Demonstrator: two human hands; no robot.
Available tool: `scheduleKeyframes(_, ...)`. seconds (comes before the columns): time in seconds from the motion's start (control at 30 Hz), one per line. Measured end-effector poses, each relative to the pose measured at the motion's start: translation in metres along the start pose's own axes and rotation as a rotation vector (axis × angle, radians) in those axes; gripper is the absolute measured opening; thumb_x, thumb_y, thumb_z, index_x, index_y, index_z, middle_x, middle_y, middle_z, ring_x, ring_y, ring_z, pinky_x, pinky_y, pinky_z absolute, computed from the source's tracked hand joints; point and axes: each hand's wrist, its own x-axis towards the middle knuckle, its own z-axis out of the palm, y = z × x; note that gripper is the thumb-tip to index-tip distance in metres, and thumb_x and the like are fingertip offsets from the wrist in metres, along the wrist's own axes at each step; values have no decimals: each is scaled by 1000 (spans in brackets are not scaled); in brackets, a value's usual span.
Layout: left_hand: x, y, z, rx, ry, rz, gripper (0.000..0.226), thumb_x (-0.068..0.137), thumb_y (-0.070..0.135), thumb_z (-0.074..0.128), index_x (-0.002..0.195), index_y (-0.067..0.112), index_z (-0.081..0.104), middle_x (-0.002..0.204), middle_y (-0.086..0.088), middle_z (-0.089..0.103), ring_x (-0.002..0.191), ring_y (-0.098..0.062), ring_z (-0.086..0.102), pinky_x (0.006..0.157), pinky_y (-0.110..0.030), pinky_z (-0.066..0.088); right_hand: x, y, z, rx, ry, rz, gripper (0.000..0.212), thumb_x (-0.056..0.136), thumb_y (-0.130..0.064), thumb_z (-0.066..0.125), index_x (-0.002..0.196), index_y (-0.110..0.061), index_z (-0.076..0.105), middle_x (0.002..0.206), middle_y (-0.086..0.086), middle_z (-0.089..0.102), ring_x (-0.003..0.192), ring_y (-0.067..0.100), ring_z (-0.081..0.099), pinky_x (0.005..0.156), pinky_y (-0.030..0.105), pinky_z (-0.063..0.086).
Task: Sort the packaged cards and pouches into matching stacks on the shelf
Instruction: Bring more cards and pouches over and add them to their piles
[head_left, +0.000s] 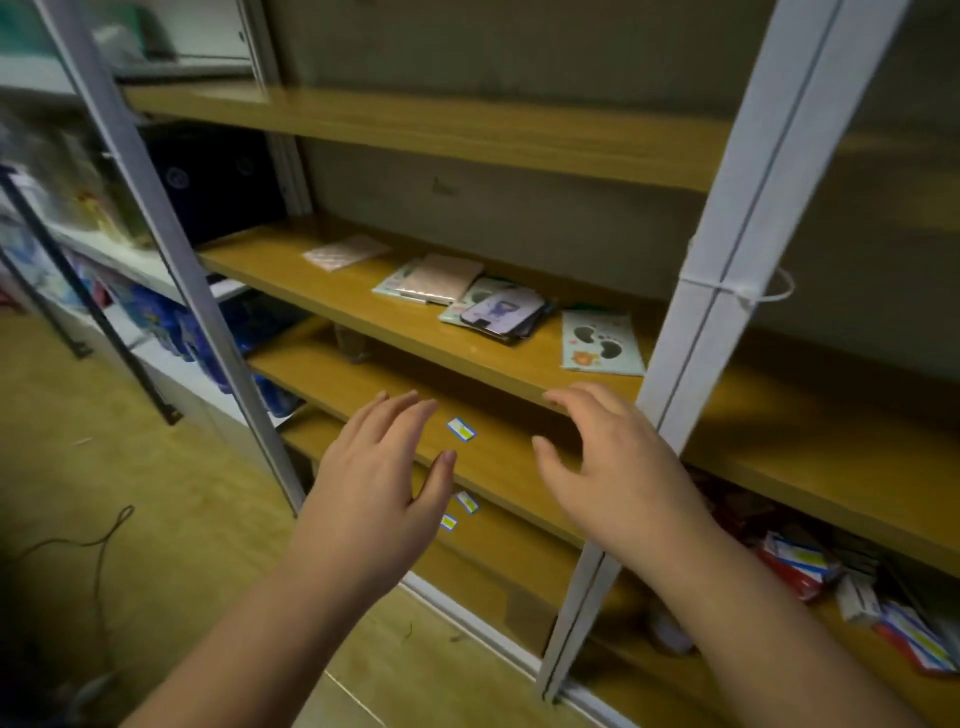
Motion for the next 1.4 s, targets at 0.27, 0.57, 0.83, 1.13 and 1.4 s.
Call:
scheduleKeyframes(0.27, 53, -65, 10, -11, -44, -72, 61, 93, 55, 41, 147, 26, 46, 152, 9, 46, 145, -9, 29, 112, -28, 23, 80, -15, 58, 48, -18, -35, 42, 93, -42, 57, 133, -29, 54, 130, -15, 52, 117, 4, 46, 90, 20, 36)
scheduleKeyframes(0.57, 146, -128, 4, -32, -36, -146, 58, 93, 49, 49, 147, 28, 46, 146, 10, 46, 133, -11, 43, 106, -38, 46, 192, -30, 101, 119, -9, -92, 38, 90, -37, 58, 126, -24, 60, 124, -8, 58, 114, 14, 53, 95, 34, 47)
scheduleKeyframes(0.83, 207, -183, 15, -14, -67, -132, 55, 96, 51, 49, 147, 31, 45, 153, 11, 43, 134, -12, 46, 108, -34, 42, 249, -47, 141, 127, -43, -66, 35, 91, -38, 57, 124, -26, 59, 123, -11, 56, 111, 12, 53, 91, 33, 48)
scheduleKeyframes(1.13, 285, -279, 36, -106, -122, -22, 50, 95, 53, 46, 142, 36, 49, 150, 14, 44, 132, -6, 43, 100, -25, 43, 300, -71, 187, 36, -16, 60, 36, 91, -39, 59, 126, -29, 59, 123, -13, 56, 114, 9, 51, 94, 30, 45)
scheduleKeyframes(1.4, 387, -364, 64, -31, -168, -8, 53, 97, 53, 47, 143, 29, 50, 153, -4, 45, 139, -25, 40, 112, -44, 37, 341, -103, 230, -21, 23, 166, 38, 92, -39, 59, 128, -29, 59, 124, -14, 57, 112, 6, 52, 90, 25, 43)
